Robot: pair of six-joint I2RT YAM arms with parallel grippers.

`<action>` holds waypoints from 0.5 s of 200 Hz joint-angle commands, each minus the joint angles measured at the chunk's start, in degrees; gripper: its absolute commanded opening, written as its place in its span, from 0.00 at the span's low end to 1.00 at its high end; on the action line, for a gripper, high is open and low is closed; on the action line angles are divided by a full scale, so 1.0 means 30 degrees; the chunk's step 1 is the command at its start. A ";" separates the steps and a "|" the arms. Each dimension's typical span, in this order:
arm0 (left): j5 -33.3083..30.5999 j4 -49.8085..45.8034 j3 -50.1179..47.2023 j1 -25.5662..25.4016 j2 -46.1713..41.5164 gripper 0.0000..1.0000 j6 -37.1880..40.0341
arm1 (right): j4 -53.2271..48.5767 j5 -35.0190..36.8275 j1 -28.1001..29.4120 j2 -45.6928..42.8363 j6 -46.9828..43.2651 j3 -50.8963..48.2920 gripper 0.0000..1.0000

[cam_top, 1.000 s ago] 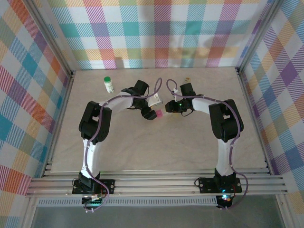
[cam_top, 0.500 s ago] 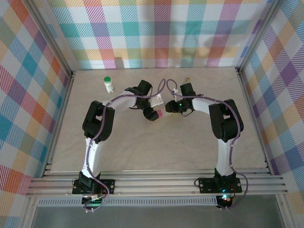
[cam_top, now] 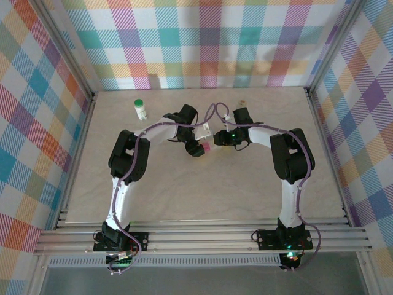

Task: Sort the pills into containers

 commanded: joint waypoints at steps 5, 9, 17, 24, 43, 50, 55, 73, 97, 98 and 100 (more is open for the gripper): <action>-0.0023 -0.0833 0.0871 -0.0253 0.0384 0.64 0.0101 | -0.1561 0.0318 0.0075 0.1162 -0.0037 -0.0523 0.38; 0.0016 -0.0881 0.0944 -0.0253 0.0419 0.63 0.0064 | -0.1566 0.0316 0.0075 0.1178 -0.0052 -0.0502 0.38; 0.0051 -0.1023 0.1090 -0.0253 0.0508 0.61 0.0011 | -0.1617 0.0316 0.0075 0.1174 -0.0046 -0.0454 0.38; 0.0090 -0.1207 0.1269 -0.0253 0.0589 0.59 -0.0011 | -0.1643 0.0322 0.0061 0.1214 -0.0047 -0.0458 0.38; 0.0147 -0.1858 0.1745 -0.0230 0.0853 0.54 -0.0033 | -0.1698 0.0378 0.0090 0.1207 -0.0099 -0.0465 0.38; 0.0239 -0.2136 0.1962 -0.0224 0.0939 0.51 0.0022 | -0.1713 0.0436 0.0075 0.1195 -0.0076 -0.0428 0.38; 0.0306 -0.2374 0.2065 -0.0181 0.0968 0.50 0.0051 | -0.1740 0.0486 0.0075 0.1199 -0.0108 -0.0435 0.38; 0.0679 -0.3034 0.2490 0.0001 0.1103 0.44 0.0112 | -0.1896 0.0689 0.0075 0.1240 -0.0183 -0.0378 0.38; 0.1467 -0.4035 0.2944 0.0316 0.1131 0.38 0.0324 | -0.2120 0.0879 0.0075 0.1353 -0.0222 -0.0261 0.38; 0.1511 -0.4093 0.2951 0.0324 0.1133 0.38 0.0351 | -0.2121 0.0876 0.0075 0.1361 -0.0210 -0.0246 0.38; 0.1589 -0.4211 0.2992 0.0345 0.1119 0.38 0.0407 | -0.2145 0.0910 0.0075 0.1367 -0.0201 -0.0242 0.38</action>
